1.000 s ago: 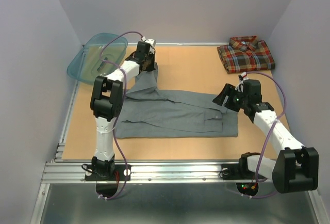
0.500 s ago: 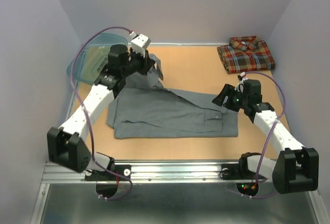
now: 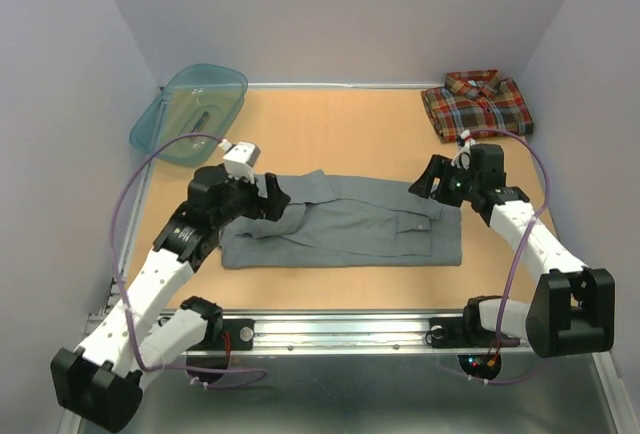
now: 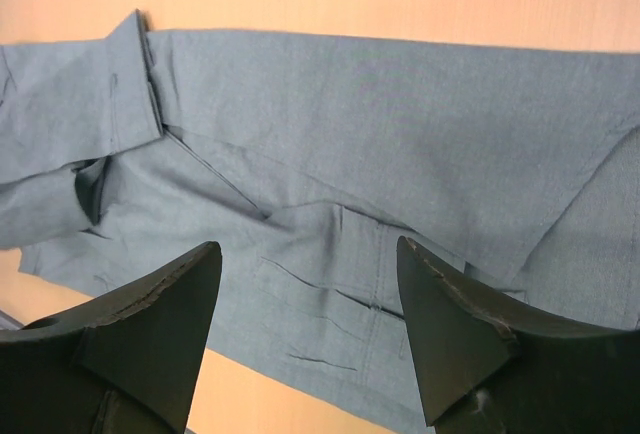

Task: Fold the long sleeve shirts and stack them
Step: Fold the shirt

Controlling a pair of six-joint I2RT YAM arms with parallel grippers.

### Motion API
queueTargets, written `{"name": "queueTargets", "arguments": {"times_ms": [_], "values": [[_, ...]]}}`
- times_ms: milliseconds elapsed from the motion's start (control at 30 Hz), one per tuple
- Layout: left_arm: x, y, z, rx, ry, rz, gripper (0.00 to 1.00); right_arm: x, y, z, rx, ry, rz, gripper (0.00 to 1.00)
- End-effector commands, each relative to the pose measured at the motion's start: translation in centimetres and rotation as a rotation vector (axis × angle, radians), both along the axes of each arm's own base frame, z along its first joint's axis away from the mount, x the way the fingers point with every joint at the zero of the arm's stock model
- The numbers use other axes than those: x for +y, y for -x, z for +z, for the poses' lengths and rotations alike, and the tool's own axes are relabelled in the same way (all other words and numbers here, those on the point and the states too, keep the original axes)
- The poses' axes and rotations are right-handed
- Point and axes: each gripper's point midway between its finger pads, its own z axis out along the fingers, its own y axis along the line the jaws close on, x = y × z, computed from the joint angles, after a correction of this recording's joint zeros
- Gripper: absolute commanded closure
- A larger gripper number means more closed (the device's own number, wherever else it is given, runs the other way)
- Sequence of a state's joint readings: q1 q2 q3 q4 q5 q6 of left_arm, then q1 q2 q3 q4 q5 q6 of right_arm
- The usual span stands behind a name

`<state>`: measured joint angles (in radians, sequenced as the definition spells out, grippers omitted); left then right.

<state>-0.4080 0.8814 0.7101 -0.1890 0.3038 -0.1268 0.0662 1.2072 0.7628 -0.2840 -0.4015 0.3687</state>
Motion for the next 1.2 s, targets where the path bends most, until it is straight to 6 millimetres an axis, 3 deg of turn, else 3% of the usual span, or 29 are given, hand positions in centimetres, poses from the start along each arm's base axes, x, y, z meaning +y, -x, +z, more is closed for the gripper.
{"name": "queueTargets", "arguments": {"times_ms": [0, 33, 100, 233, 267, 333, 500, 533, 567, 600, 633, 667, 700, 733, 767, 833, 900, 1167], "values": [[5.2, -3.3, 6.6, -0.135, 0.132, 0.454, 0.01, 0.7, -1.9, 3.2, -0.093, -0.016, 0.039, 0.24], [6.1, -3.8, 7.2, -0.140, 0.140, 0.524, 0.01, 1.0, -2.1, 3.4, -0.099, -0.021, 0.049, 0.24], [6.6, -4.5, 5.8, -0.074, 0.150, 0.604, 0.01, 1.8, -2.2, 3.4, -0.093, -0.033, 0.075, 0.24], [7.4, -6.1, 1.7, 0.066, 0.151, 0.675, 0.02, 4.0, -2.7, 3.6, -0.100, -0.023, 0.112, 0.24], [6.6, -6.5, 0.5, 0.108, 0.166, 0.639, 0.03, 5.5, -2.9, 3.5, -0.097, -0.011, 0.130, 0.24], [7.0, -7.3, -0.8, 0.138, 0.164, 0.647, 0.03, 8.1, -2.9, 3.6, -0.107, -0.013, 0.176, 0.24], [8.0, -9.0, -2.3, 0.129, 0.113, 0.663, 0.04, 13.4, -4.9, 3.4, -0.114, -0.042, 0.176, 0.24], [8.1, -9.1, -2.6, 0.128, 0.103, 0.661, 0.04, 14.4, -5.5, 2.1, -0.096, -0.037, 0.173, 0.24], [8.4, -9.4, -3.2, 0.126, 0.084, 0.660, 0.04, 16.0, -5.9, 2.6, -0.106, -0.052, 0.173, 0.25], [8.4, -9.5, -3.4, 0.124, 0.074, 0.655, 0.04, 16.6, -6.0, 1.5, -0.086, -0.051, 0.175, 0.25], [8.4, -9.5, -3.7, 0.125, 0.068, 0.642, 0.03, 17.6, -6.9, 2.3, -0.108, -0.071, 0.174, 0.25], [8.4, -9.5, -4.3, 0.129, 0.048, 0.631, 0.03, 18.8, -7.0, 0.5, -0.059, -0.076, 0.173, 0.25], [8.4, -9.5, -4.6, 0.138, 0.044, 0.625, 0.03, 19.3, -7.2, 0.0, -0.043, -0.079, 0.172, 0.26], [8.4, -9.3, -4.9, 0.143, 0.039, 0.621, 0.03, 20.4, -8.3, 1.1, -0.079, -0.107, 0.176, 0.27], [8.3, -9.5, -5.1, 0.133, 0.039, 0.612, 0.03, 21.0, -8.4, -0.8, -0.040, -0.103, 0.177, 0.27], [8.4, -9.4, -5.4, 0.134, 0.032, 0.607, 0.03, 22.1, -9.3, -1.0, -0.040, -0.111, 0.184, 0.28], [8.5, -9.3, -5.7, 0.133, 0.020, 0.604, 0.04, 22.7, -9.6, -2.8, -0.003, -0.108, 0.185, 0.29], [8.3, -9.7, -6.1, 0.145, 0.030, 0.607, 0.03, 24.9, -9.8, -4.8, 0.037, -0.132, 0.255, 0.36]]}}
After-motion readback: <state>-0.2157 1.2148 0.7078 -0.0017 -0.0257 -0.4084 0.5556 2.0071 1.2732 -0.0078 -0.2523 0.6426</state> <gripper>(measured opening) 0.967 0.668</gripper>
